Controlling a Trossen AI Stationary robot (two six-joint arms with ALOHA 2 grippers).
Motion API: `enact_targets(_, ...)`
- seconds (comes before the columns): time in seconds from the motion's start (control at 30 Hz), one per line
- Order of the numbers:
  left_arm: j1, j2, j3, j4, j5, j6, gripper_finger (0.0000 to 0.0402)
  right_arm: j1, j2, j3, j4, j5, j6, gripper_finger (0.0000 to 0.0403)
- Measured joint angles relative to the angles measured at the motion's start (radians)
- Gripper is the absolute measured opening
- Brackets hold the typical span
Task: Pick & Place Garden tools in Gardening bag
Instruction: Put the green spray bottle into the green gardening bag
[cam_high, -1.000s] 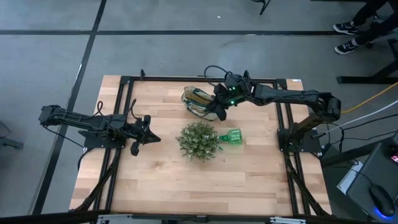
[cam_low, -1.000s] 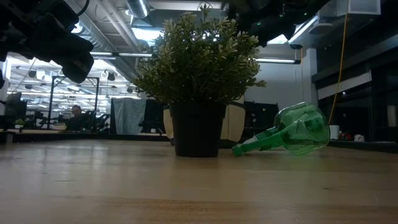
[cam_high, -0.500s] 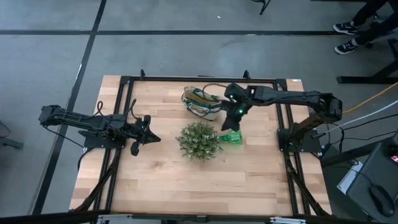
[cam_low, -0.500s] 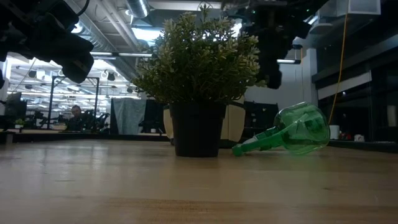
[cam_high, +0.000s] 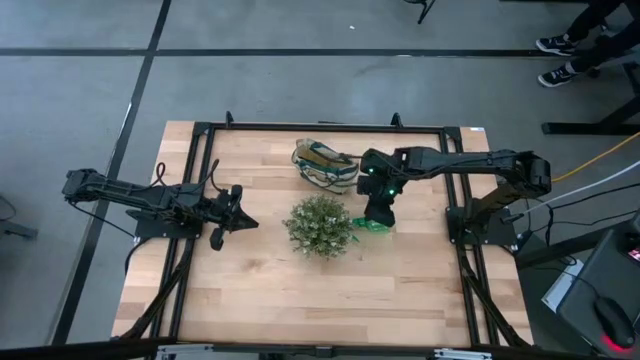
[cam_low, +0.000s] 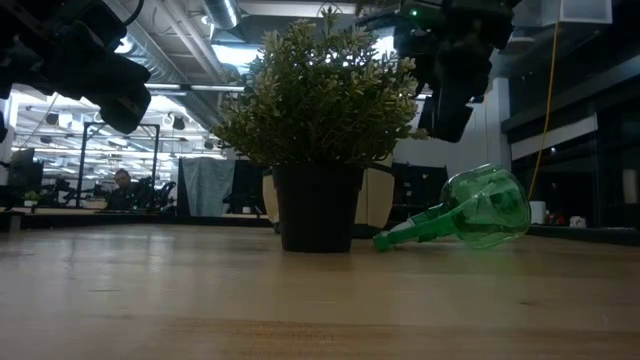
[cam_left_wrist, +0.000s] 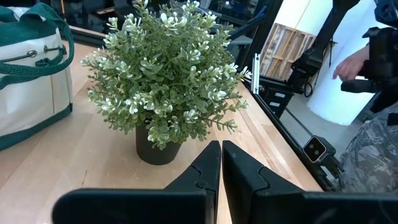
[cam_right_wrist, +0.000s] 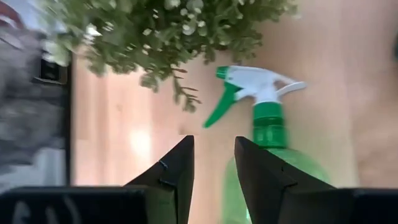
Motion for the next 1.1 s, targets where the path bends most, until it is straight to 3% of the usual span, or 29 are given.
enact_targets(0.23, 0.0, 0.0, 0.0, 0.0, 0.0, 0.0, 0.0012, 0.023, 0.0, 0.0, 0.024, 0.09, -0.088, 0.0132)
enact_targets(0.63, 0.0, 0.0, 0.0, 0.0, 0.0, 0.0, 0.0012, 0.024, 0.001, -0.042, 0.112, 0.098, -0.081, 0.0221)
enact_targets(0.83, 0.0, 0.0, 0.0, 0.0, 0.0, 0.0, 0.0011, 0.052, 0.001, -0.077, 0.128, 0.231, -0.108, 0.0226)
enact_targets(1.1, 0.0, 0.0, 0.0, 0.0, 0.0, 0.0, 0.001, 0.12, 0.001, -0.127, 0.207, 0.281, -0.174, 0.0226)
